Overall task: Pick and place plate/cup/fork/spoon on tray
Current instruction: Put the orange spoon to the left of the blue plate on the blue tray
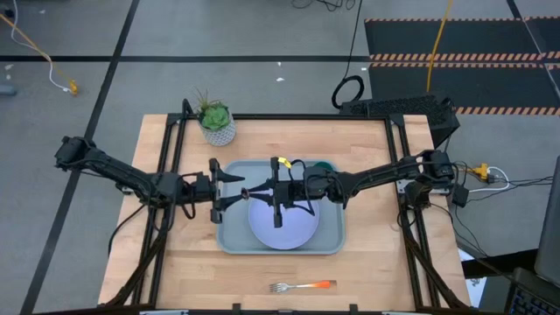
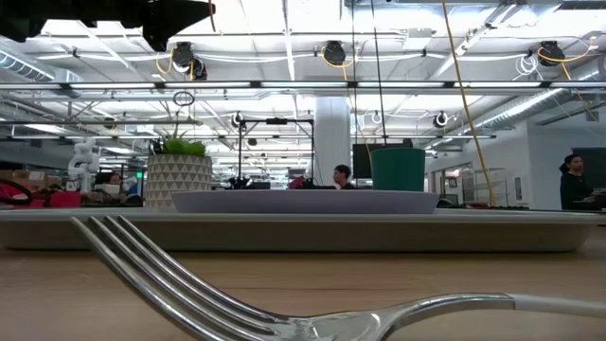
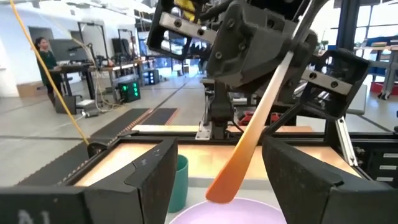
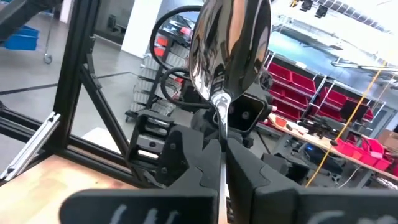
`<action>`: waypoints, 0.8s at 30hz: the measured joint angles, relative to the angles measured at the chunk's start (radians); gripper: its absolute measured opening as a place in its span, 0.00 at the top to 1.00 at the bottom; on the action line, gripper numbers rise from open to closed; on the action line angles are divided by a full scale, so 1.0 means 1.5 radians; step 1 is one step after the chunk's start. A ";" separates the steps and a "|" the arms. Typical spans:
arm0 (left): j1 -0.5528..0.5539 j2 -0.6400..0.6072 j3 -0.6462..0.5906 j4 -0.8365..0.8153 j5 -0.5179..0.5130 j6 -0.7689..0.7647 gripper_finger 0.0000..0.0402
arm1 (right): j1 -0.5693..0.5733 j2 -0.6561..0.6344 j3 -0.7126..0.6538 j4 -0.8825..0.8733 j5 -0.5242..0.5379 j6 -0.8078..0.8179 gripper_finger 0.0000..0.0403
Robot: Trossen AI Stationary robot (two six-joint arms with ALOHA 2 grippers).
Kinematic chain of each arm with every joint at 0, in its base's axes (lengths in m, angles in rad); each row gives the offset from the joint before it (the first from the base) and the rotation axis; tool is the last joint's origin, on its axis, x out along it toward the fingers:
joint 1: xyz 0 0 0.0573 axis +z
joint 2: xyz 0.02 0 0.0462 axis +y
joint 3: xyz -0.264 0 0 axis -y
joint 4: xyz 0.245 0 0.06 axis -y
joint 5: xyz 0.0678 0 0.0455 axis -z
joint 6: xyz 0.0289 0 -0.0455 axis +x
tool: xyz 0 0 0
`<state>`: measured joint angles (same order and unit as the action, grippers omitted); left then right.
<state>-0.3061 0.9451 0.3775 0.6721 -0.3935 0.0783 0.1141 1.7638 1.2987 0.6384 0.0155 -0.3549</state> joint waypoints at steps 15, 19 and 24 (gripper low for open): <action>0.009 0.053 0.000 0.013 -0.033 -0.038 0.41 | -0.012 0.046 0.000 0.040 -0.014 0.022 1.00; 0.012 0.055 0.000 0.009 -0.036 -0.039 0.46 | -0.015 0.046 0.000 0.041 -0.014 0.021 1.00; 0.011 0.051 0.000 -0.004 -0.027 -0.030 0.72 | -0.015 0.046 0.000 0.036 -0.012 0.019 1.00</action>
<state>-0.2890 1.0212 0.3775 0.6661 -0.4344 0.0328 0.0917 1.8320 1.2987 0.6923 -0.0031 -0.3259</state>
